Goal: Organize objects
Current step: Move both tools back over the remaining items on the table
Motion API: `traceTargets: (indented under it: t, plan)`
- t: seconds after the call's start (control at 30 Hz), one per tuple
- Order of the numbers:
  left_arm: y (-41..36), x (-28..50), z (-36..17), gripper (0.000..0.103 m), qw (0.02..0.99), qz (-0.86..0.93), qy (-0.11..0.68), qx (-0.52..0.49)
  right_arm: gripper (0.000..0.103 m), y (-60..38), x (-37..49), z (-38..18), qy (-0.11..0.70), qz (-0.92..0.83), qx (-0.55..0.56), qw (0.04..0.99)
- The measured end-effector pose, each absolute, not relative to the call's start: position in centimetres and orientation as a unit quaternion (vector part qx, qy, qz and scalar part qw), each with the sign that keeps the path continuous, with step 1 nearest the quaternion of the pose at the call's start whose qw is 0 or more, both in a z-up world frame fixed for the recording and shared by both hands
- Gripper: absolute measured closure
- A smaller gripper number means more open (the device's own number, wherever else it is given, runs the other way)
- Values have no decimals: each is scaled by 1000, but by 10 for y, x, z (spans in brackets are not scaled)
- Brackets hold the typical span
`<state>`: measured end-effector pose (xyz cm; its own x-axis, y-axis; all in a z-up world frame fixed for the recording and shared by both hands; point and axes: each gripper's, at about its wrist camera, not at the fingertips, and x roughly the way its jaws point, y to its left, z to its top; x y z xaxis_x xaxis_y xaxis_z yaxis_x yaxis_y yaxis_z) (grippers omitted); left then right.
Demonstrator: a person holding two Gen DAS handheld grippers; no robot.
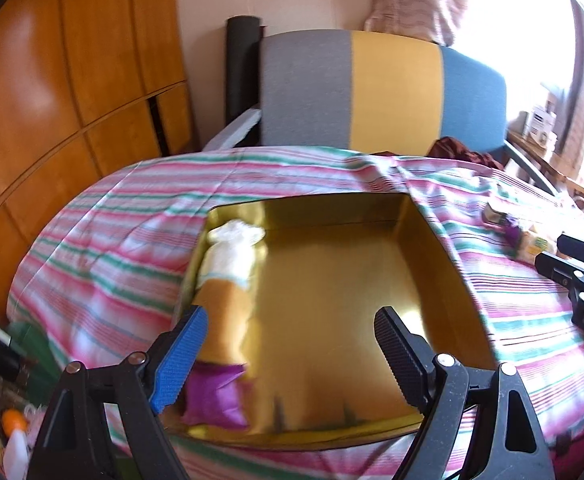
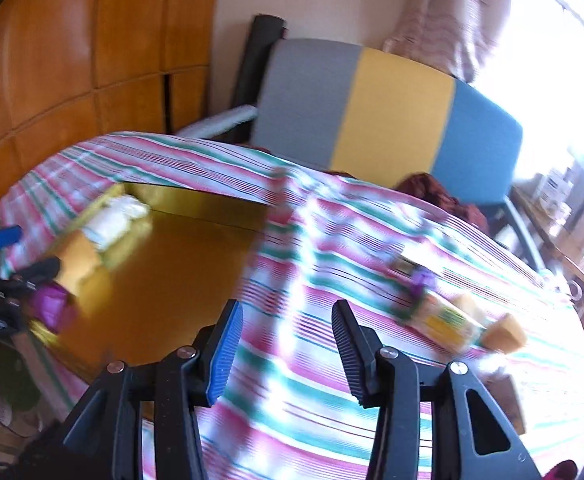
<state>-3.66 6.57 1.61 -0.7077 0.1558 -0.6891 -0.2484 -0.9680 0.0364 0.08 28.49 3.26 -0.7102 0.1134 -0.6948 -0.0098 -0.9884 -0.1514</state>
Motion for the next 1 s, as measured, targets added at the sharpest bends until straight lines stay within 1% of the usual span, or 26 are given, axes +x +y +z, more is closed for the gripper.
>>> traceTargets:
  t: [0.23,0.4,0.5,0.57,0.63,0.67,0.87,1.0]
  plan:
    - [115,-34,18,17,173,910,84,-367,56,383,11,23,-47,902,-411,124]
    - [149,-28,20,17,212,901,107,-362,56,474,24,13,7,884,-415,216]
    - [169,-27,21,17,231,896,117,-362,56,521,38,1,64,873,-401,269]
    - [186,-26,21,17,242,891,128,-361,56,548,47,-8,124,858,-401,296]
    - [199,-25,21,17,252,888,136,-361,56,564,55,-10,171,850,-396,301]
    - [208,-26,20,17,259,885,140,-360,56,568,58,-8,180,849,-390,307]
    - [260,-30,16,18,297,869,161,-361,56,578,64,-11,202,839,-396,314]
    - [297,-29,18,20,328,858,193,-344,56,587,71,-11,225,829,-393,329]
